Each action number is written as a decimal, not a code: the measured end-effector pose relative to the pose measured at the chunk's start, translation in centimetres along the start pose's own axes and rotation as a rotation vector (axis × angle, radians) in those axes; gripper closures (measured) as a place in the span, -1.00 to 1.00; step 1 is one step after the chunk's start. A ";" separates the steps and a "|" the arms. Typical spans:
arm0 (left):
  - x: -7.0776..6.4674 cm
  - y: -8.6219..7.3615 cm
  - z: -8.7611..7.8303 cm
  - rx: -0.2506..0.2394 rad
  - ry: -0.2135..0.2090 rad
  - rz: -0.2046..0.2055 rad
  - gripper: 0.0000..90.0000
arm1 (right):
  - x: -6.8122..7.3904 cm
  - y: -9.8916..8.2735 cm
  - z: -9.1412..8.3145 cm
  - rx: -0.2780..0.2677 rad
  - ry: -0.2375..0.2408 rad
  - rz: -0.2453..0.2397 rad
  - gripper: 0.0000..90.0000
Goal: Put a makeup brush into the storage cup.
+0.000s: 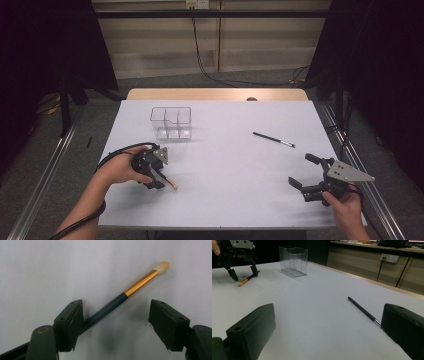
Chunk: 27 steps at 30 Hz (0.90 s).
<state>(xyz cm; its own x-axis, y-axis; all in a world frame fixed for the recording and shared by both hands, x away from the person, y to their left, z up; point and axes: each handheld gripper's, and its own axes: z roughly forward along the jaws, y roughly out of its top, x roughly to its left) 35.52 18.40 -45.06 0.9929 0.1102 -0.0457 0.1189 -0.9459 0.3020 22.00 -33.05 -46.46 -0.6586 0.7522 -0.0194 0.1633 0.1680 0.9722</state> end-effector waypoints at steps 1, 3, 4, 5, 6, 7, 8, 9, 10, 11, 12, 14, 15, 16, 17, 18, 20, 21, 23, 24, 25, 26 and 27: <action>0.0 0.0 0.0 0.003 -0.001 -0.001 -0.31 | 0.0 0.0 0.0 0.002 -0.001 0.000 -1.00; 0.0 0.2 -0.1 0.018 -0.001 -0.002 -0.27 | 0.0 0.0 0.0 0.002 0.001 0.000 -1.00; -0.1 0.3 -0.1 0.014 0.002 -0.016 -0.24 | 0.0 0.0 0.0 0.004 0.000 0.001 -1.00; -0.1 0.4 -0.1 0.025 0.003 -0.024 -0.19 | 0.0 0.0 0.0 0.005 0.002 0.002 -1.00; -0.1 0.6 -0.2 0.037 0.000 -0.022 -0.11 | 0.0 0.0 0.0 0.002 0.002 0.000 -1.00; -0.1 0.7 -0.2 0.043 0.000 -0.025 -0.04 | 0.0 0.0 0.0 0.003 0.001 0.002 -1.00; -0.1 0.8 -0.2 0.049 -0.001 -0.023 0.00 | 0.0 0.0 0.0 0.002 0.000 0.001 -1.00; -0.1 1.0 -0.3 0.063 -0.003 -0.024 0.07 | 0.0 0.0 0.0 0.000 0.003 0.001 -1.00; -0.1 1.1 -0.3 0.065 0.001 -0.026 0.19 | 0.0 0.0 0.0 0.001 0.003 -0.001 -1.00; -0.1 1.2 -0.3 0.071 0.004 -0.031 0.27 | 0.0 0.0 0.0 0.000 0.002 0.000 -1.00; -0.1 1.4 -0.3 0.082 0.004 -0.045 0.32 | 0.0 0.0 -0.1 0.001 0.001 0.000 -1.00; 0.0 1.6 -0.3 0.093 0.009 -0.066 0.40 | 0.0 0.0 -0.1 0.002 0.000 0.001 -1.00; 0.0 1.7 -0.3 0.100 0.012 -0.071 0.46 | 0.0 0.0 -0.1 0.002 0.000 0.001 -1.00; 0.1 1.8 -0.3 0.110 0.008 -0.076 0.55 | 0.0 0.0 -0.1 0.002 0.000 0.001 -1.00; 0.1 1.8 -0.3 0.113 0.013 -0.093 0.61 | 0.0 0.0 -0.1 0.001 0.000 0.000 -1.00; 0.2 1.8 -0.3 0.110 0.018 -0.100 0.67 | 0.0 0.0 -0.1 0.000 0.001 0.002 -1.00; 0.3 1.9 -0.3 0.116 0.016 -0.110 0.73 | 0.0 0.0 -0.1 0.001 0.002 0.000 -1.00; 0.3 1.9 -0.3 0.118 0.020 -0.118 0.77 | 0.0 0.0 -0.1 0.001 0.001 -0.001 -1.00; 0.3 2.0 -0.3 0.124 0.019 -0.145 0.85 | 0.0 0.0 -0.1 0.002 0.000 -0.002 -1.00; 0.4 2.0 -0.3 0.129 0.016 -0.145 0.85 | 0.0 0.0 -0.1 0.002 0.000 -0.001 -1.00; 0.4 2.1 -0.3 0.129 0.017 -0.151 0.85 | 0.0 0.0 -0.1 0.002 0.000 -0.001 -1.00; 0.4 2.1 -0.2 0.130 0.014 -0.165 0.85 | 0.0 0.0 -0.1 0.003 0.000 -0.001 -1.00; 0.5 2.1 -0.2 0.134 0.011 -0.169 0.85 | 0.0 0.0 -0.1 0.002 0.001 -0.002 -1.00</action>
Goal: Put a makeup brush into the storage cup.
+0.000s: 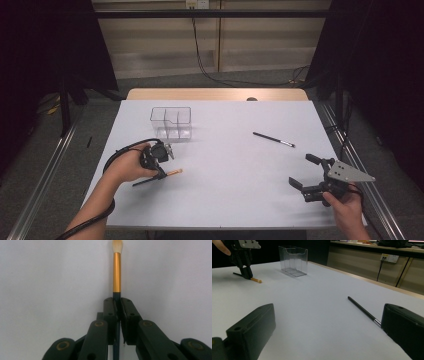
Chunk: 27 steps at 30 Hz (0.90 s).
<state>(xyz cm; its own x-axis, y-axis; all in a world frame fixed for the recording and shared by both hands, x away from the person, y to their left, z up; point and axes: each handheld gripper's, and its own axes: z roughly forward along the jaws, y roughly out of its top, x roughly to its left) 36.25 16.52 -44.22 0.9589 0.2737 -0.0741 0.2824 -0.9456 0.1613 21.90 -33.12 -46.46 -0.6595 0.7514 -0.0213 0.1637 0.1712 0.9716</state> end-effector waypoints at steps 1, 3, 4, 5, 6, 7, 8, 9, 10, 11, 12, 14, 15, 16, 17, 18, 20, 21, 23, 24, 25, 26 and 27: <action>0.0 0.1 0.0 0.005 -0.001 -0.001 0.84 | 0.0 0.0 0.0 0.000 0.002 0.000 -1.00; 0.1 0.2 0.1 0.010 -0.003 -0.029 0.83 | 0.0 0.0 0.0 0.000 0.001 0.000 -1.00; 0.1 0.2 0.1 0.013 -0.005 -0.050 0.82 | 0.0 0.0 0.0 0.001 0.002 0.003 -1.00; 0.1 0.3 0.1 0.017 -0.007 -0.059 0.82 | 0.0 0.0 0.1 0.001 0.001 0.000 -1.00; 0.1 0.4 0.1 0.021 -0.009 -0.078 0.82 | 0.0 0.0 0.1 0.005 -0.003 -0.001 -1.00; 0.2 0.4 0.2 0.027 -0.010 -0.089 0.81 | 0.1 0.0 0.1 0.002 -0.001 0.001 -1.00; 0.2 0.6 0.2 0.036 -0.012 -0.108 0.81 | 0.1 0.0 0.1 0.003 0.003 -0.002 -1.00; 0.2 0.7 0.3 0.043 -0.009 -0.110 0.81 | 0.1 0.0 0.1 0.002 0.000 -0.004 -1.00; 0.2 0.7 0.3 0.046 -0.008 -0.115 0.81 | 0.1 0.0 0.1 0.004 0.001 -0.004 -1.00; 0.1 0.8 0.3 0.055 -0.007 -0.108 0.81 | 0.1 0.0 0.1 0.003 0.002 -0.003 -1.00; 0.0 0.8 0.3 0.054 0.004 -0.101 0.81 | 0.1 0.0 0.0 0.006 0.003 -0.005 -1.00; 0.0 0.7 0.3 0.041 0.008 -0.104 0.82 | 0.1 0.0 0.1 0.005 0.003 -0.002 -1.00; 0.0 0.5 0.3 0.029 0.004 -0.117 0.82 | 0.1 0.0 0.1 0.005 0.002 -0.003 -1.00; 0.1 0.3 0.3 0.021 0.003 -0.121 0.84 | 0.0 0.0 0.1 0.007 0.000 -0.003 -1.00; 0.1 0.3 0.2 0.017 0.001 -0.124 0.85 | 0.0 0.0 0.1 0.005 0.001 -0.003 -1.00; 0.0 0.2 0.2 0.009 0.005 -0.126 0.86 | 0.1 0.0 0.1 0.004 0.002 -0.001 -1.00; 0.0 0.2 0.2 0.004 0.007 -0.141 0.86 | 0.1 0.0 0.0 0.003 0.003 -0.004 -1.00; 0.0 0.2 0.2 0.006 0.007 -0.145 0.86 | 0.1 0.0 0.0 0.003 0.003 -0.003 -1.00; 0.0 0.2 0.1 0.008 0.006 -0.150 0.86 | 0.1 0.0 0.1 0.001 0.001 0.001 -1.00; 0.1 0.2 0.1 0.011 0.004 -0.155 0.86 | 0.1 0.0 0.1 0.001 0.001 0.001 -1.00; 0.1 0.2 0.1 0.007 0.003 -0.170 0.86 | 0.1 0.0 0.1 0.002 0.001 0.001 -1.00; 0.1 0.2 0.1 0.005 0.000 -0.171 0.86 | 0.0 0.0 0.1 0.005 -0.001 -0.004 -1.00; 0.1 0.2 0.1 -0.003 0.000 -0.184 0.86 | 0.0 0.0 0.1 0.004 0.000 -0.003 -1.00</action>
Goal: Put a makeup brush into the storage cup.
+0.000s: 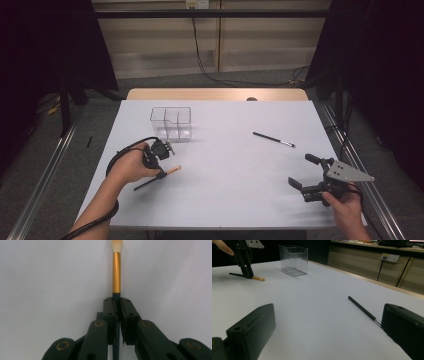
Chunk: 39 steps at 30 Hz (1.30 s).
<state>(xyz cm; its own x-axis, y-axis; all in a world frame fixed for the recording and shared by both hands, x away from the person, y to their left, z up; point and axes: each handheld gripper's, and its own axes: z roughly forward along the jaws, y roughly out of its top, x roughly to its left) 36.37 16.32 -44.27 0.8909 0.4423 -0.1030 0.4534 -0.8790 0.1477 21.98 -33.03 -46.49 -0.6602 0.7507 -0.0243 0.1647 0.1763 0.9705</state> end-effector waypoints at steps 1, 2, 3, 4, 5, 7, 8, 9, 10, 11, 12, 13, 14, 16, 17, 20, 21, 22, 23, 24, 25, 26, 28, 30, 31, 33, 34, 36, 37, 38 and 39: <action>0.0 0.0 0.0 -0.001 -0.001 -0.001 0.87 | 0.0 0.0 0.0 -0.003 0.001 -0.001 -1.00; 0.0 0.0 0.0 -0.002 0.000 0.001 0.87 | 0.0 0.0 0.0 -0.003 0.001 -0.002 -1.00; 0.0 0.0 -0.1 -0.001 0.001 0.002 0.87 | 0.0 0.0 0.0 -0.002 -0.001 0.000 -1.00; 0.0 0.0 -0.1 -0.002 0.004 0.008 0.87 | 0.0 0.0 0.0 0.000 0.002 0.002 -1.00; 0.0 0.1 -0.2 -0.005 0.008 0.008 0.86 | 0.0 0.0 0.0 -0.002 0.003 0.006 -1.00; 0.0 0.1 -0.3 -0.023 -0.002 -0.005 0.87 | -0.1 0.0 0.0 -0.003 0.003 0.001 -1.00; 0.0 0.2 -0.4 -0.036 -0.003 -0.006 0.86 | -0.1 0.0 -0.1 -0.004 0.003 -0.001 -1.00; 0.1 0.2 -0.6 -0.043 -0.005 -0.011 0.86 | -0.1 0.0 -0.1 -0.002 0.000 -0.002 -1.00; 0.1 0.2 -0.7 -0.058 -0.013 -0.020 0.86 | -0.1 0.0 -0.1 -0.002 0.002 0.001 -1.00; 0.1 0.2 -0.8 -0.067 -0.013 -0.021 0.86 | 0.0 0.0 -0.1 -0.002 0.003 0.002 -1.00; 0.2 0.1 -1.0 -0.087 -0.019 -0.026 0.86 | 0.0 0.0 -0.1 -0.002 0.002 0.001 -1.00; 0.2 0.1 -1.1 -0.093 -0.024 -0.028 0.86 | 0.0 0.0 -0.1 -0.004 0.001 0.001 -1.00; 0.2 0.1 -1.2 -0.116 -0.025 -0.033 0.86 | 0.0 0.0 -0.1 -0.005 0.001 0.000 -1.00; 0.4 0.0 -1.4 -0.148 -0.047 -0.043 0.86 | -0.1 0.0 -0.1 -0.001 0.001 0.001 -1.00; 0.4 0.0 -1.4 -0.148 -0.047 -0.043 0.86 | -0.1 0.0 -0.1 -0.002 -0.001 0.000 -1.00; 0.4 -0.1 -1.6 -0.212 -0.057 -0.065 0.86 | -0.1 0.0 -0.1 -0.002 -0.001 0.001 -1.00; 0.5 -0.2 -1.7 -0.224 -0.056 -0.070 0.86 | 0.0 0.0 -0.1 -0.003 0.000 0.001 -1.00; 0.5 -0.2 -1.7 -0.243 -0.061 -0.077 0.86 | 0.0 0.0 -0.1 -0.004 0.000 0.002 -1.00; 0.5 -0.3 -1.8 -0.263 -0.065 -0.080 0.86 | 0.0 0.0 -0.1 -0.004 0.000 0.002 -1.00; 0.5 -0.4 -1.8 -0.282 -0.065 -0.085 0.86 | 0.0 0.0 -0.1 -0.003 0.000 0.004 -1.00; 0.5 -0.4 -1.9 -0.299 -0.063 -0.090 0.86 | 0.0 0.0 -0.1 -0.003 0.001 0.002 -1.00; 0.5 -0.4 -1.9 -0.317 -0.060 -0.092 0.86 | 0.0 0.0 -0.1 -0.003 0.001 0.002 -1.00; 0.6 -0.5 -2.1 -0.356 -0.057 -0.102 0.86 | 0.0 0.0 -0.1 -0.004 0.002 0.003 -1.00; 0.6 -0.6 -2.2 -0.380 -0.055 -0.104 0.86 | 0.0 0.0 -0.1 -0.002 0.001 0.003 -1.00; 0.7 -0.6 -2.5 -0.418 -0.052 -0.106 0.86 | 0.0 0.0 -0.1 -0.002 0.000 0.004 -1.00; 0.7 -0.7 -2.7 -0.462 -0.058 -0.125 0.86 | -0.1 0.0 -0.1 -0.003 0.000 0.002 -1.00; 0.8 -0.8 -2.8 -0.482 -0.057 -0.128 0.87 | -0.1 0.0 -0.1 -0.002 0.000 0.002 -1.00; 0.9 -0.9 -3.0 -0.517 -0.054 -0.136 0.86 | -0.1 0.0 -0.1 -0.003 0.002 0.004 -1.00; 0.9 -1.0 -3.1 -0.541 -0.052 -0.145 0.86 | -0.1 0.0 -0.1 -0.003 0.001 0.004 -1.00; 1.0 -1.1 -3.2 -0.563 -0.047 -0.151 0.87 | -0.1 0.0 -0.1 -0.004 0.001 0.003 -1.00; 1.0 -1.1 -3.2 -0.579 -0.046 -0.158 0.86 | -0.1 0.0 -0.1 -0.003 0.000 0.004 -1.00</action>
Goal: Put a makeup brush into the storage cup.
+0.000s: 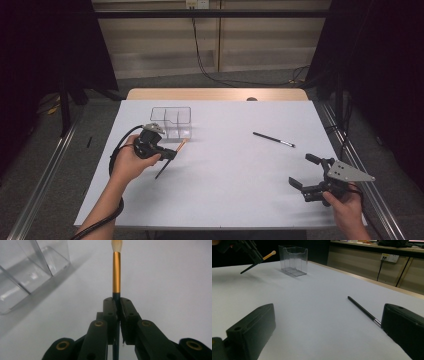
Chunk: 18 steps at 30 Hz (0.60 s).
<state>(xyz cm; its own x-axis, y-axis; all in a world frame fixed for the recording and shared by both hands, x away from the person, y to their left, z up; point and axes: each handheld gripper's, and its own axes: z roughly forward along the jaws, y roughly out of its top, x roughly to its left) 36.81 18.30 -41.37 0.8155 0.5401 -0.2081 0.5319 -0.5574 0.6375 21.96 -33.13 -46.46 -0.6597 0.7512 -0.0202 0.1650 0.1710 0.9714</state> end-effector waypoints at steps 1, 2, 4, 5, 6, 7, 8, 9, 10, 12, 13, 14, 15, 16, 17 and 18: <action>0.0 0.0 -0.2 -0.024 0.001 -0.003 0.86 | 0.0 0.0 0.0 0.000 0.000 0.000 -1.00; 0.0 0.0 -0.2 -0.045 -0.001 -0.011 0.86 | 0.0 0.0 0.0 0.000 -0.002 -0.002 -1.00; 0.0 0.0 -0.4 -0.080 -0.002 -0.013 0.86 | 0.0 0.0 0.0 -0.001 -0.001 0.000 -1.00; 0.0 0.0 -0.4 -0.100 -0.006 -0.017 0.87 | 0.0 0.0 0.0 -0.001 -0.002 0.000 -1.00; 0.0 0.0 -0.4 -0.100 -0.006 -0.017 0.87 | 0.0 0.0 0.0 -0.001 -0.001 0.000 -1.00; 0.0 0.0 -0.5 -0.133 -0.003 -0.019 0.86 | 0.0 0.0 0.0 -0.001 0.000 0.000 -1.00; 0.0 0.0 -0.5 -0.152 -0.001 -0.016 0.87 | 0.0 0.0 0.0 -0.001 -0.001 0.000 -1.00; -0.1 0.0 -0.6 -0.166 0.000 -0.018 0.87 | 0.0 0.0 0.0 -0.002 0.001 0.000 -1.00; -0.2 0.0 -0.6 -0.185 0.004 -0.017 0.87 | 0.0 0.0 0.0 -0.002 0.000 0.000 -1.00; -0.3 0.1 -0.6 -0.220 0.007 -0.017 0.87 | 0.0 0.0 0.0 -0.002 0.001 -0.001 -1.00; -0.3 0.1 -0.6 -0.241 0.005 -0.021 0.87 | 0.0 0.0 0.0 -0.001 -0.002 0.001 -1.00; -0.3 0.1 -0.6 -0.259 0.003 -0.023 0.87 | 0.0 0.0 0.0 -0.001 -0.002 -0.001 -1.00; -0.3 0.1 -0.7 -0.271 0.008 -0.023 0.87 | 0.0 0.0 0.0 -0.001 -0.001 -0.002 -1.00; -0.4 0.1 -0.7 -0.286 0.012 -0.023 0.87 | 0.0 0.0 0.0 -0.002 -0.001 0.000 -1.00; -0.4 0.2 -0.7 -0.302 0.007 -0.025 0.87 | 0.0 0.0 0.0 -0.001 -0.002 0.002 -1.00; -0.5 0.2 -0.7 -0.319 0.011 -0.026 0.87 | 0.0 0.0 0.0 0.000 -0.002 0.003 -1.00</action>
<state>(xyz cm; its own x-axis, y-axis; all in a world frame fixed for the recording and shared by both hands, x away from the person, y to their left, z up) 36.37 18.39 -40.62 0.7991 0.5595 -0.2200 0.4524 -0.3187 0.8329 21.96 -33.14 -46.46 -0.6577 0.7530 -0.0177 0.1669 0.1686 0.9715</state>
